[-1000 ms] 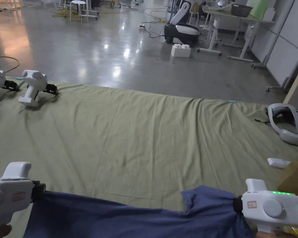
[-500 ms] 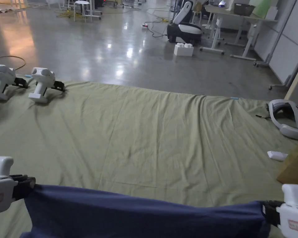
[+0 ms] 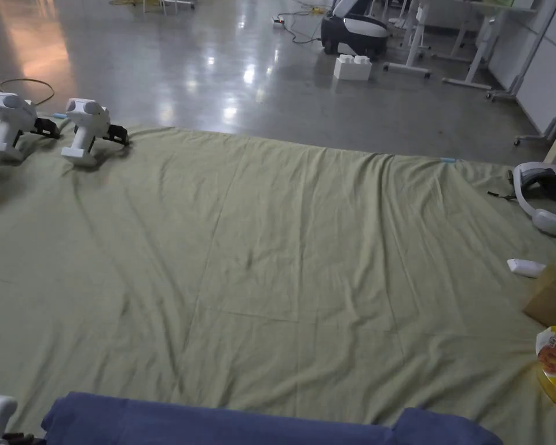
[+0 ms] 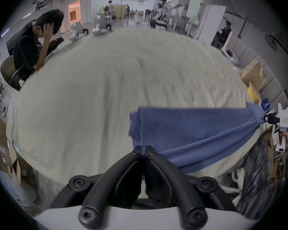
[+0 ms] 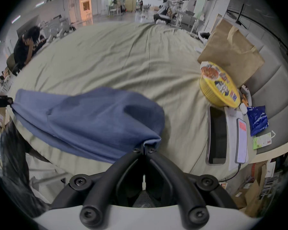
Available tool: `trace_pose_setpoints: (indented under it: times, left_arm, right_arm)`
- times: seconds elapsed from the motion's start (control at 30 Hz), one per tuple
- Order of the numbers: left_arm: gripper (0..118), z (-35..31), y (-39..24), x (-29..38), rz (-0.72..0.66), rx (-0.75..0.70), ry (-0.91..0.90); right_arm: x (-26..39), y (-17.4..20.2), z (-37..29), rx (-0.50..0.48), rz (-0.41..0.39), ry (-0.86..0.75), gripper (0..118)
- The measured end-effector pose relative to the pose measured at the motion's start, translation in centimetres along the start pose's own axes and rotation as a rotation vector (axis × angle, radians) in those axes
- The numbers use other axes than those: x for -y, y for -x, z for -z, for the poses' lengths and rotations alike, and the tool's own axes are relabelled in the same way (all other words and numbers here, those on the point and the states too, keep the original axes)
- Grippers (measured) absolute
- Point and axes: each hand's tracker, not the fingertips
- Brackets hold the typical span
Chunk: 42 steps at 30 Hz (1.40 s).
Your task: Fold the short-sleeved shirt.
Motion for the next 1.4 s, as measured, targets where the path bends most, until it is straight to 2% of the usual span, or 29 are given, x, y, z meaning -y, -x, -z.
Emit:
trace_pose_setpoints:
  times: [0.07, 0.3, 0.4, 0.47, 0.53, 0.63, 0.8, 0.87, 0.97, 1.0, 1.1, 1.17, 1.3, 1.4]
  left_arm:
    - [4, 0.9, 0.0, 0.2, -0.001, -0.006, 0.013]
    - [4, 2.1, -0.5, -0.3, 0.008, -0.026, 0.031]
    - [6, 1.1, -0.5, -0.8, 0.000, -0.026, 0.032]
    - [25, 0.2, -0.5, -1.5, -0.028, -0.017, 0.002]
    - [44, -1.0, -0.9, -2.5, -0.055, 0.002, -0.076]
    - [55, -2.2, -2.4, -4.4, -0.036, 0.015, -0.197]
    - [57, -2.8, -6.7, -7.5, 0.014, -0.036, -0.421]
    - [57, -2.7, -7.9, -8.5, 0.022, -0.051, -0.499]
    - [56, -3.0, -9.9, -9.6, 0.032, -0.097, -0.632]
    - [55, -3.5, -10.6, -9.9, 0.032, -0.108, -0.676]
    - [42, -4.9, -12.2, -10.2, 0.010, -0.155, -0.782]
    - [39, -5.9, -12.7, -10.2, 0.001, -0.150, -0.839]
    - [20, -7.2, -13.3, -10.2, -0.003, -0.165, -0.883]
    - [5, -8.0, -13.3, -10.0, -0.018, -0.170, -0.913]
  right_arm:
    - [0.5, 0.5, 1.0, 0.004, -0.026, 0.033, 3]
    - [0.1, 2.0, 3.5, 0.022, -0.037, 0.051, 4]
    - [-0.6, 2.4, 2.2, 0.082, -0.049, 0.059, 28]
    - [-1.3, 2.0, 0.1, 0.132, -0.012, 0.009, 65]
    - [-2.7, 1.7, -2.4, 0.157, 0.046, -0.114, 77]
    - [-4.9, 1.9, -4.5, 0.189, 0.106, -0.258, 90]
    - [-8.4, 4.6, -4.6, 0.100, 0.136, -0.500, 90]
    - [-9.5, 6.1, -4.5, 0.099, 0.126, -0.594, 85]
    - [-11.1, 8.6, -5.5, 0.120, 0.155, -0.734, 73]
    - [-11.6, 9.3, -5.9, 0.105, 0.175, -0.784, 72]
    - [-12.4, 10.7, -7.4, 0.088, 0.210, -0.887, 67]
    - [-12.9, 11.6, -8.5, 0.099, 0.218, -0.940, 54]
    - [-13.4, 12.5, -9.6, 0.094, 0.228, -0.991, 18]
    - [-13.6, 13.1, -10.2, 0.082, 0.230, -1.016, 11]
